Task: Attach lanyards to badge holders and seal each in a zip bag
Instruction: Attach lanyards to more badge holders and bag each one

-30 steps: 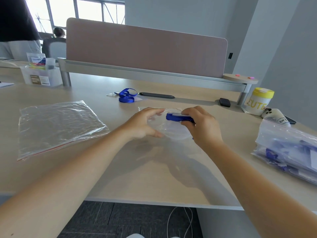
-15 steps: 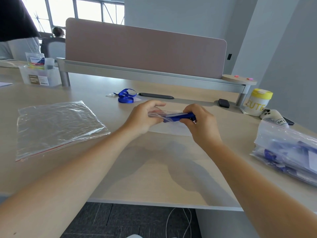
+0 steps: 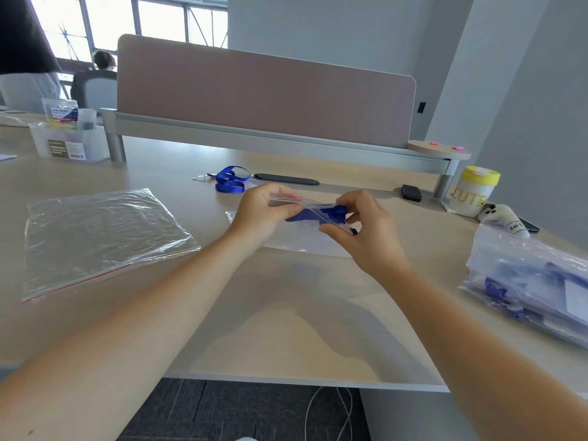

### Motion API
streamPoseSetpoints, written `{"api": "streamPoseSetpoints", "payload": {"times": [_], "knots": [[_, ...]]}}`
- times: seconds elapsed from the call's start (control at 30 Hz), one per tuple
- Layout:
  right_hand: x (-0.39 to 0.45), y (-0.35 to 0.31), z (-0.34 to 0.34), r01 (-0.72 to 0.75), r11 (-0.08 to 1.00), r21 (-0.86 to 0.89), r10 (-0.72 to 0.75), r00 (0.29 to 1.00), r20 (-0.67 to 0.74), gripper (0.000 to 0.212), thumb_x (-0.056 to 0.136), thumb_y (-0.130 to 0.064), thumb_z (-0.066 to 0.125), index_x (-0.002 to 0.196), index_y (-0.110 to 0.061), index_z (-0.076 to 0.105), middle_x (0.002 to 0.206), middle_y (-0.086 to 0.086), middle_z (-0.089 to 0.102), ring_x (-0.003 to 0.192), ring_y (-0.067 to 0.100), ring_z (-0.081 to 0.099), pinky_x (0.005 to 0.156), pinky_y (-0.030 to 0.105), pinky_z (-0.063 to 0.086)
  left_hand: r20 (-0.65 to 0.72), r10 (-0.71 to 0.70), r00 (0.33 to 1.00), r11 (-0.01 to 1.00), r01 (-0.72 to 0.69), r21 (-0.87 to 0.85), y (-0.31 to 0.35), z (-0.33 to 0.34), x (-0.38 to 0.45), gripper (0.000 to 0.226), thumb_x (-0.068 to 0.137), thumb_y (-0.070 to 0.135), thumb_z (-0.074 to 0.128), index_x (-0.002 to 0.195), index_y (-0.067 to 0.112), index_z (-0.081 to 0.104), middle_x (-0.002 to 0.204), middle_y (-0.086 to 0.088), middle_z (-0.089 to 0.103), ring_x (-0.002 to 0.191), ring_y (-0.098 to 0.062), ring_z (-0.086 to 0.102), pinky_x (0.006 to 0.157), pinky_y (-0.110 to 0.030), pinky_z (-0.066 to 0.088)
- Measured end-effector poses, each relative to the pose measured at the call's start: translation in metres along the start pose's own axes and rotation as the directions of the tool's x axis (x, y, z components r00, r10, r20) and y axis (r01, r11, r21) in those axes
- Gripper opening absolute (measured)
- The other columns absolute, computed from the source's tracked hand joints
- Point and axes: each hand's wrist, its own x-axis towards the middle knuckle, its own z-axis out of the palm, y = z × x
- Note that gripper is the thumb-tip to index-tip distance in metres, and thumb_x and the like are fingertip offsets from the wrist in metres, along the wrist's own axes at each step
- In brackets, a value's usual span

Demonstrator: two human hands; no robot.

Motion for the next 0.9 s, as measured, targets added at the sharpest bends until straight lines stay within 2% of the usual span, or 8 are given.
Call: {"api": "streamPoseSetpoints", "payload": {"times": [0.1, 0.17, 0.27, 0.37, 0.53, 0.63, 0.77, 0.9], "knots": [[0.002, 0.003, 0.001, 0.035, 0.992, -0.124, -0.028, 0.998, 0.055, 0.034, 0.078, -0.018, 0.068, 0.107, -0.005, 0.055, 0.104, 0.002, 0.049, 0.088, 0.009, 0.041, 0.063, 0.005, 0.034, -0.03, -0.023, 0.999, 0.998, 0.021, -0.067, 0.004, 0.002, 0.001, 0.023, 0.081, -0.001, 0.06, 0.071, 0.019, 0.06, 0.077, 0.002, 0.062, 0.085, -0.022, 0.061, 0.083, -0.033, 0.051], [0.002, 0.004, 0.002, 0.028, 0.985, -0.172, -0.023, 0.999, 0.032, 0.03, 0.08, -0.016, 0.066, 0.105, -0.003, 0.058, 0.111, 0.008, 0.052, 0.093, 0.01, 0.04, 0.066, 0.01, 0.03, -0.02, -0.028, 0.999, 0.996, 0.026, -0.091, 0.007, 0.002, 0.002, 0.027, 0.082, -0.003, 0.057, 0.07, 0.021, 0.059, 0.073, 0.001, 0.063, 0.078, -0.018, 0.063, 0.084, -0.039, 0.051], [0.003, 0.004, 0.0, 0.002, 0.969, -0.249, -0.02, 0.997, -0.071, 0.024, 0.08, -0.021, 0.067, 0.095, -0.002, 0.066, 0.108, 0.011, 0.058, 0.102, 0.024, 0.047, 0.078, 0.019, 0.021, -0.017, -0.02, 1.0, 0.992, 0.017, -0.127, 0.008, 0.0, 0.004, 0.027, 0.083, -0.005, 0.056, 0.069, 0.019, 0.059, 0.055, 0.011, 0.066, 0.059, -0.003, 0.064, 0.073, -0.028, 0.054], [0.007, 0.001, -0.005, -0.052, 0.947, -0.318, 0.032, 0.997, -0.067, 0.028, 0.082, -0.033, 0.062, 0.092, -0.007, 0.065, 0.091, 0.003, 0.057, 0.1, 0.023, 0.047, 0.074, 0.02, 0.012, -0.017, -0.036, 0.999, 0.979, 0.032, -0.203, 0.011, -0.002, 0.006, 0.025, 0.084, -0.005, 0.055, 0.07, 0.016, 0.058, 0.048, 0.014, 0.065, 0.049, 0.001, 0.062, 0.057, -0.015, 0.053], [0.009, -0.008, -0.013, -0.12, 0.99, -0.075, 0.113, 0.989, -0.094, 0.044, 0.084, -0.028, 0.061, 0.123, -0.018, 0.044, 0.086, -0.008, 0.053, 0.087, 0.001, 0.028, 0.092, 0.03, 0.031, -0.048, -0.057, 0.997, 0.968, 0.044, -0.247, 0.016, -0.009, 0.013, 0.018, 0.085, 0.0, 0.056, 0.074, 0.014, 0.06, 0.05, 0.011, 0.067, 0.051, -0.004, 0.063, 0.056, -0.015, 0.055], [0.011, -0.012, -0.015, -0.074, 0.993, -0.092, 0.065, 0.994, -0.092, 0.046, 0.084, -0.027, 0.061, 0.125, -0.019, 0.042, 0.093, -0.006, 0.054, 0.087, 0.012, 0.045, 0.084, 0.024, 0.032, -0.052, -0.049, 0.997, 0.97, 0.035, -0.243, 0.02, -0.011, 0.015, 0.019, 0.086, 0.001, 0.056, 0.074, 0.015, 0.06, 0.051, 0.01, 0.067, 0.049, -0.003, 0.063, 0.059, -0.017, 0.056], [0.015, -0.009, -0.015, -0.001, 0.965, -0.262, -0.025, 0.995, -0.098, 0.034, 0.084, -0.028, 0.061, 0.115, -0.015, 0.057, 0.118, 0.002, 0.056, 0.094, 0.017, 0.051, 0.085, 0.016, 0.017, -0.074, -0.033, 0.997, 0.973, 0.016, -0.23, 0.023, -0.011, 0.016, 0.018, 0.086, 0.001, 0.056, 0.074, 0.015, 0.06, 0.052, 0.01, 0.067, 0.05, -0.003, 0.063, 0.062, -0.02, 0.056], [0.016, -0.004, -0.017, -0.043, 0.935, -0.353, -0.02, 0.984, -0.175, 0.032, 0.082, -0.026, 0.064, 0.112, -0.015, 0.06, 0.123, 0.004, 0.049, 0.118, 0.021, 0.038, 0.089, 0.023, 0.015, -0.08, -0.021, 0.997, 0.961, -0.002, -0.277, 0.026, -0.014, 0.017, 0.017, 0.087, 0.0, 0.054, 0.077, 0.012, 0.058, 0.05, 0.011, 0.067, 0.048, -0.001, 0.062, 0.059, -0.016, 0.054]]}}
